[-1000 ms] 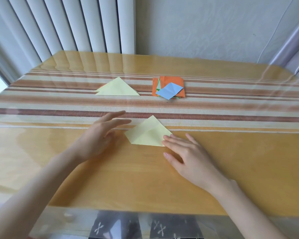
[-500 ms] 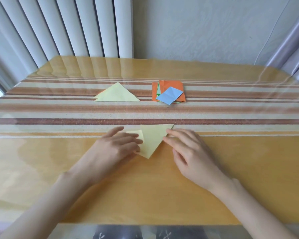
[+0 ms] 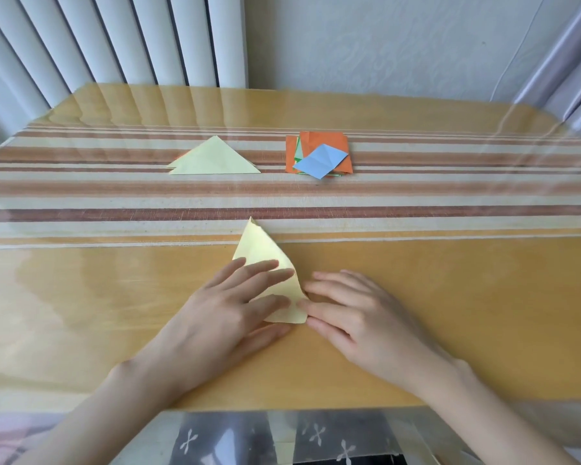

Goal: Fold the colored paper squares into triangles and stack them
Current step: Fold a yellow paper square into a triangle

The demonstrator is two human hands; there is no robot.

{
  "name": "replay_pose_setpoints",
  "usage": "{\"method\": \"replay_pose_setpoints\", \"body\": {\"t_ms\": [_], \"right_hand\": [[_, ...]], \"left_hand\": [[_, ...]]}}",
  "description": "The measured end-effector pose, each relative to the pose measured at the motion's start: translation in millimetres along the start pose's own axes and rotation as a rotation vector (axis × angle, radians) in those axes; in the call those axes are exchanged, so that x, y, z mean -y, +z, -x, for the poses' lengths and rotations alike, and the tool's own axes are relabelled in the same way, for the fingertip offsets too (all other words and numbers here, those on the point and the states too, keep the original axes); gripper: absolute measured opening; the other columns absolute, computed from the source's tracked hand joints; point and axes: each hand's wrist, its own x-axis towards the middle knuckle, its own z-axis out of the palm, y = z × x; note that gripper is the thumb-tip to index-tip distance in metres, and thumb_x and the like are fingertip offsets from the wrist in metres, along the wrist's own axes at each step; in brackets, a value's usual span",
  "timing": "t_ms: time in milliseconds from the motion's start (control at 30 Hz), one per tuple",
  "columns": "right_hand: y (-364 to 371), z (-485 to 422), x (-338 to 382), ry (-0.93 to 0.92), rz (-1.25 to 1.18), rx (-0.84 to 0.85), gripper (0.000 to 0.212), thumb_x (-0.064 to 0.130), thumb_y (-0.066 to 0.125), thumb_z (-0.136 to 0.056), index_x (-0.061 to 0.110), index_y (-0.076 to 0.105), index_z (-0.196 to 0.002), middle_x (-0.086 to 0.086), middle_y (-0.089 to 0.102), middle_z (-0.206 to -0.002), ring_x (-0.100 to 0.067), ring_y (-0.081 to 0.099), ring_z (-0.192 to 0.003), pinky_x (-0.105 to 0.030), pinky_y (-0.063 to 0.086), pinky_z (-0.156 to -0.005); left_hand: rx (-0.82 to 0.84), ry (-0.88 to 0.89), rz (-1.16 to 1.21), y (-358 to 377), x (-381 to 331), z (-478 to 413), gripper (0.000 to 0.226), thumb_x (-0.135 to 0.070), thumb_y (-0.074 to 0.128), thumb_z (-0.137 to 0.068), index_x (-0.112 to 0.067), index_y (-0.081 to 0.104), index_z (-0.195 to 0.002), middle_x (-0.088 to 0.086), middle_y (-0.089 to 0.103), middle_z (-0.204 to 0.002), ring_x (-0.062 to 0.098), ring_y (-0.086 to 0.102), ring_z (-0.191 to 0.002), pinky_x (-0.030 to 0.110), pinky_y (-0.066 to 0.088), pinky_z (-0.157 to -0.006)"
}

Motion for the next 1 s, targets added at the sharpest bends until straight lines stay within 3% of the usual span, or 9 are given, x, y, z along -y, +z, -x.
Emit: {"method": "replay_pose_setpoints", "body": {"t_ms": [133, 200, 267, 400, 500, 600, 733, 867, 1000], "right_hand": [[-0.5, 0.7, -0.1, 0.0, -0.028, 0.009, 0.032, 0.03, 0.048, -0.093, 0.018, 0.073, -0.108, 0.001, 0.067, -0.119, -0.02, 0.056, -0.119, -0.037, 0.044, -0.101], [-0.3, -0.4, -0.9, -0.026, -0.026, 0.01, 0.031, 0.03, 0.048, -0.093, 0.017, 0.072, -0.108, 0.003, 0.065, -0.124, -0.019, 0.052, -0.124, -0.039, 0.042, -0.103], [0.4, -2.0, -2.3, -0.065, -0.023, 0.021, 0.03, 0.029, 0.048, -0.095, 0.016, 0.071, -0.11, 0.005, 0.063, -0.126, -0.017, 0.05, -0.128, -0.04, 0.04, -0.105], [1.1, -0.3, -5.5, -0.069, -0.073, 0.031, 0.033, 0.031, 0.048, -0.094, 0.014, 0.068, -0.116, 0.005, 0.063, -0.127, -0.013, 0.049, -0.128, -0.037, 0.038, -0.108], [1.5, 3.5, -4.6, 0.018, -0.15, 0.008, 0.036, 0.036, 0.05, -0.092, 0.017, 0.06, -0.12, 0.004, 0.063, -0.125, -0.009, 0.047, -0.128, -0.03, 0.029, -0.112], [2.5, 0.8, -3.9, 0.086, -0.24, -0.006, 0.028, 0.041, 0.051, -0.088, 0.024, 0.057, -0.11, 0.011, 0.065, -0.12, -0.007, 0.047, -0.125, -0.03, 0.03, -0.109], [3.8, -5.6, -2.8, 0.194, -0.425, -0.029, 0.028, 0.042, 0.052, -0.088, 0.021, 0.071, -0.093, 0.018, 0.066, -0.113, -0.006, 0.05, -0.118, -0.025, 0.039, -0.1], [5.3, -14.1, 5.0, 0.325, -0.482, -0.066, 0.024, 0.046, 0.059, -0.084, 0.025, 0.072, -0.084, 0.02, 0.061, -0.101, -0.002, 0.047, -0.109, -0.011, 0.032, -0.095], [10.9, -18.8, 9.8, 0.419, -0.428, -0.103, 0.011, 0.036, 0.068, -0.081, 0.025, 0.067, -0.079, 0.015, 0.054, -0.097, -0.003, 0.044, -0.102, -0.004, 0.026, -0.092]], "left_hand": [[-0.072, 0.061, 0.001, -10.5, 5.5, 15.1, 0.026, -0.027, 0.049, -0.097, -0.012, 0.068, -0.108, 0.003, 0.061, -0.126, 0.023, 0.055, -0.116, 0.034, 0.039, -0.099], [-0.113, 0.067, -0.015, -16.3, 2.8, 11.9, 0.029, -0.022, 0.049, -0.095, -0.013, 0.063, -0.119, 0.004, 0.056, -0.133, 0.023, 0.05, -0.125, 0.035, 0.035, -0.105], [-0.041, 0.012, 0.0, -17.7, 3.6, 5.6, 0.041, -0.03, 0.043, -0.098, -0.016, 0.05, -0.136, 0.001, 0.043, -0.148, 0.02, 0.035, -0.14, 0.037, 0.025, -0.114], [0.21, -0.076, 0.115, -10.7, 14.3, 8.3, 0.052, -0.044, 0.028, -0.102, -0.018, 0.044, -0.144, -0.004, 0.036, -0.153, 0.01, 0.033, -0.14, 0.034, 0.031, -0.111], [0.25, -0.093, 0.212, -3.8, 18.8, 14.1, 0.057, -0.053, 0.026, -0.1, -0.026, 0.03, -0.15, -0.013, 0.02, -0.158, 0.001, 0.014, -0.145, 0.025, 0.013, -0.116], [0.212, -0.116, 0.282, -2.0, 18.8, 13.5, 0.058, -0.057, 0.031, -0.098, -0.027, 0.036, -0.148, -0.017, 0.021, -0.156, -0.003, 0.013, -0.144, 0.021, 0.011, -0.116], [0.156, -0.146, 0.342, -3.2, 18.6, 14.5, 0.048, -0.056, 0.04, -0.095, -0.024, 0.049, -0.129, -0.017, 0.033, -0.152, -0.005, 0.022, -0.141, 0.021, 0.017, -0.114], [0.128, -0.135, 0.344, -2.1, 19.4, 14.5, 0.043, -0.052, 0.042, -0.095, -0.021, 0.052, -0.122, -0.014, 0.038, -0.15, -0.002, 0.027, -0.14, 0.023, 0.021, -0.114], [0.136, -0.129, 0.318, -1.8, 18.7, 15.7, 0.043, -0.05, 0.04, -0.097, -0.017, 0.054, -0.121, -0.009, 0.04, -0.15, 0.002, 0.029, -0.14, 0.028, 0.024, -0.113]]}}
